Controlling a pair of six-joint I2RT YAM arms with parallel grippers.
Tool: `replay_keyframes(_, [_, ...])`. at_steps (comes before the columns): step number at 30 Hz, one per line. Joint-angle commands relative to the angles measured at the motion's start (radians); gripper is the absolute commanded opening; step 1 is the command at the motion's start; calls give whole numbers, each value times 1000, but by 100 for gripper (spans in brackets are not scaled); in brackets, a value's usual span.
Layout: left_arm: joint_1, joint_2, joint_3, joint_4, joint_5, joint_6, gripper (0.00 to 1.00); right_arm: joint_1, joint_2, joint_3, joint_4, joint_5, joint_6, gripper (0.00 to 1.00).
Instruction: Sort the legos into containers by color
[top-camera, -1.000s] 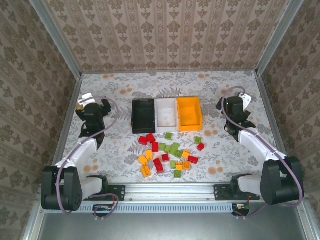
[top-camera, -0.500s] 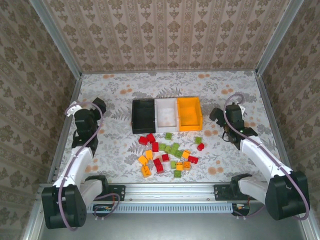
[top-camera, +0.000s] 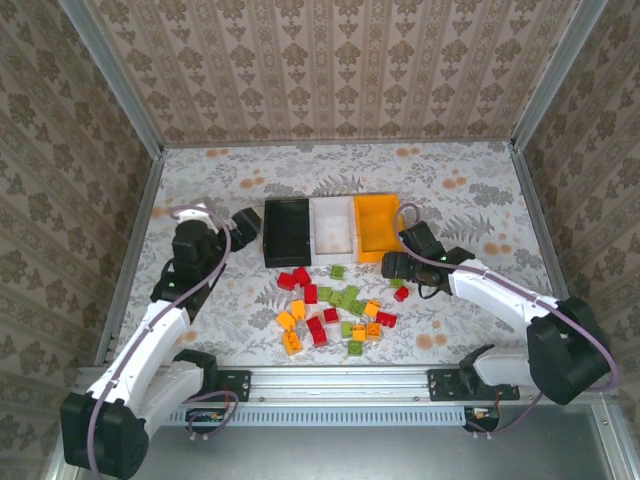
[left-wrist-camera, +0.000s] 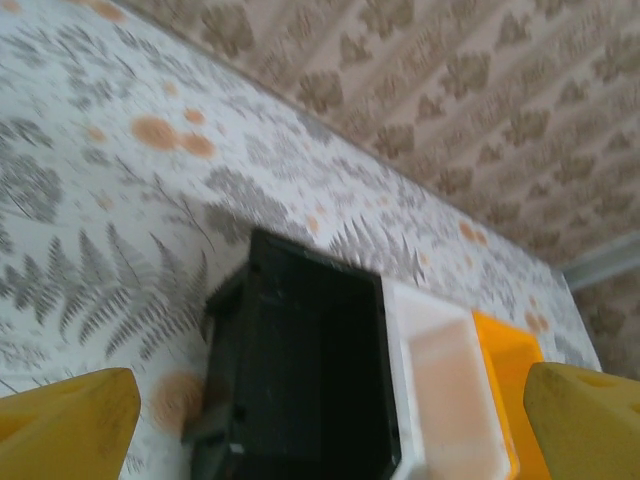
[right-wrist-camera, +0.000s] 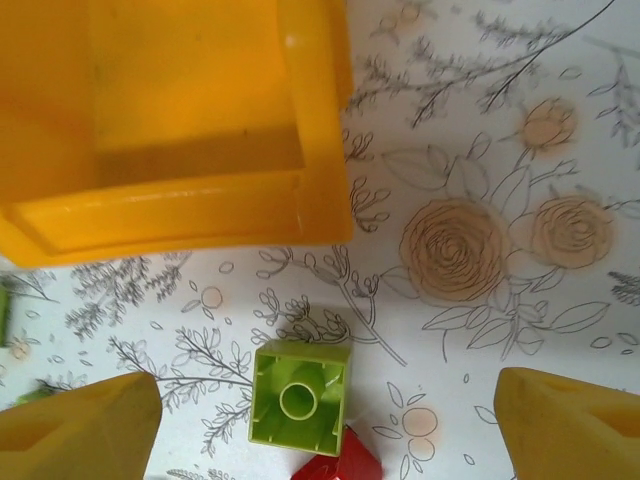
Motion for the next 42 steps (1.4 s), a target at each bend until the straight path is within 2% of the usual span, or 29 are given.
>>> replay_keyframes(1, [-51, -8, -32, -97, -16, 37, 100, 16, 41, 12, 2, 13, 13, 84])
replay_keyframes(4, [-73, -12, -56, -103, -23, 24, 100, 32, 83, 18, 34, 16, 23, 82])
replay_keyframes(14, [-75, -56, -65, -136, -62, 29, 100, 52, 221, 48, 60, 31, 47, 66])
replay_keyframes(22, [-75, -70, -68, -146, -80, 27, 100, 56, 226, 38, 82, 19, 48, 44])
replay_keyframes(27, [-75, -68, -73, -139, -85, 22, 100, 57, 185, 35, 85, 19, 44, 34])
replay_keyframes(36, [-77, -69, -40, -157, -57, 41, 100, 58, 16, 162, -13, 14, -12, 32])
replay_keyframes(40, [-77, -74, -31, -174, -46, 39, 100, 51, 82, 287, -30, 45, -32, 34])
replay_keyframes(42, [-79, -77, -36, -173, -39, 30, 100, 42, 171, 346, -16, 51, -38, 34])
